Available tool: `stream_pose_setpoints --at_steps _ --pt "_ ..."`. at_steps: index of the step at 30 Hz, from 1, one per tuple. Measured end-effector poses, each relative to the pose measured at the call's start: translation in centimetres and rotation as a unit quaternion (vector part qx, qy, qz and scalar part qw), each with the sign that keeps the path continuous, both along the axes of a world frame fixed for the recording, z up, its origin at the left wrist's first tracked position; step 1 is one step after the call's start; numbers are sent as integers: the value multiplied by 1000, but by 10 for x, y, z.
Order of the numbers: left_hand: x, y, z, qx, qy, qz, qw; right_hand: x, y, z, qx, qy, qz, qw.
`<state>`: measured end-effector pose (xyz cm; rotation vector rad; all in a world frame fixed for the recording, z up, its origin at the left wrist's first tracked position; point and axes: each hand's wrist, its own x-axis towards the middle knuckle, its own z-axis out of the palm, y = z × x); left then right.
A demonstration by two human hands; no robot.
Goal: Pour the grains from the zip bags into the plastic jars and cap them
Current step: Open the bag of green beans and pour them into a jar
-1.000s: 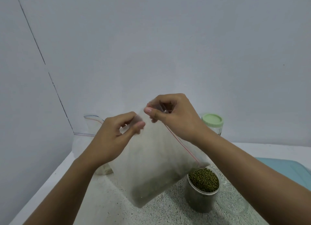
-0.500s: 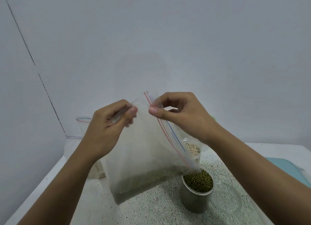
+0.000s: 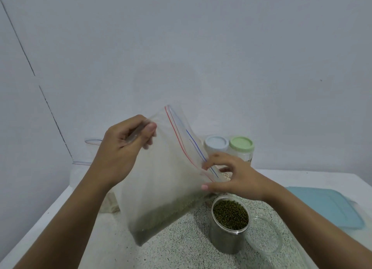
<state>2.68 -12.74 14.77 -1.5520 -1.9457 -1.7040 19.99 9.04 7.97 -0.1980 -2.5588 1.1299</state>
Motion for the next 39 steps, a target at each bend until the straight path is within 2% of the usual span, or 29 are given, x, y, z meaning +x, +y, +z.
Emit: stream_pose_setpoints --at_steps 5,21,29,34,39 --pt "-5 -4 -1 26 -26 3 999 4 12 -25 -37 -20 -33 999" --pt "-40 -36 -22 91 -90 70 989 -28 3 -32 -137 17 9 990" --pt "-74 -78 -39 109 -114 98 983 -63 -13 -9 -133 21 31 990" --pt "-95 -111 -60 120 -134 135 974 -86 -29 10 -122 52 45 990" --pt "-114 -151 -109 136 -241 147 950 -107 -55 26 -82 74 79 991"
